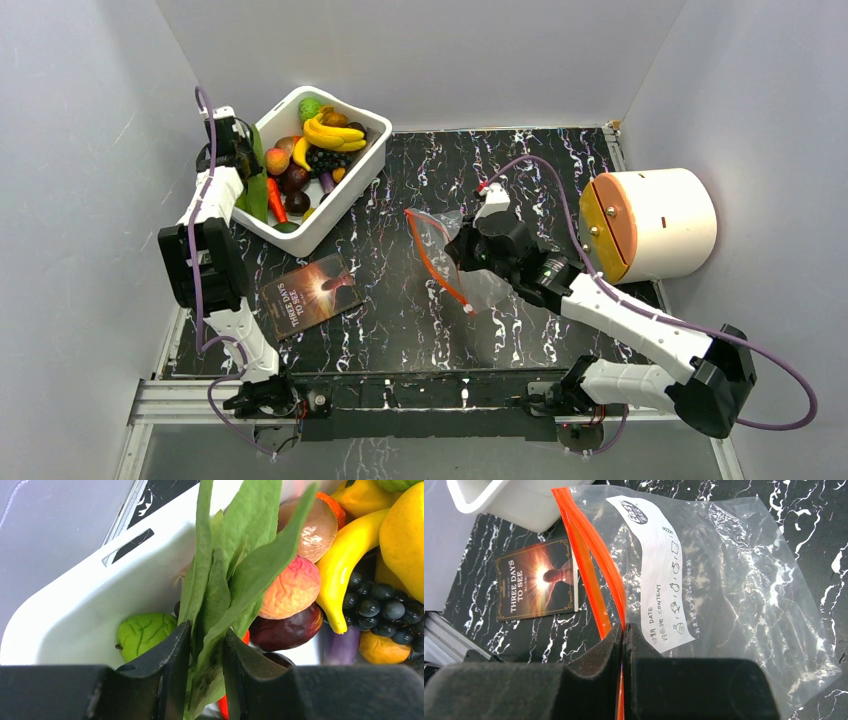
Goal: Place the food in the zip-top bag and seal the zipper
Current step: Pick up the fake vegetable from the bin.
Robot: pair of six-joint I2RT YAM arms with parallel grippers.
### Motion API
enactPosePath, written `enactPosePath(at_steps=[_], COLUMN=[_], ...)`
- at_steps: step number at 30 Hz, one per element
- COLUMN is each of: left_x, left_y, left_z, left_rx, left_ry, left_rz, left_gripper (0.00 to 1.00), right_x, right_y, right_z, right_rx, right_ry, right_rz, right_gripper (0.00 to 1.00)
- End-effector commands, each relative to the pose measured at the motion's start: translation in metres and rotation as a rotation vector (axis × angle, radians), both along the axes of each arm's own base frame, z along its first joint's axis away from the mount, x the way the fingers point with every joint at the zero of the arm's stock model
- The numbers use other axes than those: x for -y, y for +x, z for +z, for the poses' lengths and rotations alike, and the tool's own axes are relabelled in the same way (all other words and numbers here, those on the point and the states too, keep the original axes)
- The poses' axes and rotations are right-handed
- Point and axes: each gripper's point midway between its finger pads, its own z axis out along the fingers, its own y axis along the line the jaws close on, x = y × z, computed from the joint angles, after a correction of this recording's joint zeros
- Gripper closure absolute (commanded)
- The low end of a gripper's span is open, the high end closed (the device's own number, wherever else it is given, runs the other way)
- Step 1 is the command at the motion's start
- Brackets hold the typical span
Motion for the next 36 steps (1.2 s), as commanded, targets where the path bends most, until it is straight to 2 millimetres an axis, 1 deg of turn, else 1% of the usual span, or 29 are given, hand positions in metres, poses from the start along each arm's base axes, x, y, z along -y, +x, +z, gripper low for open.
enactPosePath(at_steps=[1,3,4,6,9,13,17,21,23,25,29,36], left_x=[0.000,0.001,0.001,0.004,0.010,0.016,0.025,0.038,0.045,0.055,0.073,0.112], left_y=[-0.010,-0.013,-0.014,-0.016,-0.018,-0.028,-0.044,-0.059,-0.066,-0.072,-0.087,-0.121], left_z=[0.041,0.050,0.058,0.069,0.083,0.096,0.114,0.133,0.144,0.148,0.145,0.167], left_rx=[0.073,0.096,0.118,0.146,0.175,0.206,0.243,0.311,0.343,0.354,0.338,0.410], left_ry=[-0.009,-0.012,-0.011,-0.029,-0.051,-0.069,-0.095,-0.136,-0.158,-0.187,-0.253,-0.344], left_rz=[0.036,0.040,0.042,0.043,0.031,0.021,0.008,-0.018,-0.035,-0.071,-0.126,-0.289], left_gripper=[0.74,0.75,0.75,0.75,0.75,0.75,0.76,0.76,0.77,0.77,0.77,0.78], right_x=[0.002,0.003,0.003,0.002,-0.001,-0.003,-0.005,-0.007,-0.010,-0.014,-0.021,-0.029], right_y=[0.000,-0.001,-0.002,-0.004,-0.006,-0.007,-0.008,-0.009,-0.010,-0.011,-0.012,-0.011], right_z=[0.039,0.037,0.036,0.035,0.036,0.039,0.033,0.033,0.037,0.041,0.047,0.049], right_rx=[0.070,0.065,0.058,0.043,0.030,0.025,0.011,-0.002,-0.003,-0.003,-0.015,-0.046], right_ry=[0.098,0.099,0.099,0.108,0.123,0.150,0.162,0.186,0.210,0.233,0.271,0.338], right_rz=[-0.019,-0.021,-0.021,-0.019,-0.013,-0.014,-0.011,-0.012,-0.006,0.008,0.023,0.012], right_gripper=[1.00,1.00,1.00,1.00,1.00,1.00,1.00,1.00,1.00,1.00,1.00,1.00])
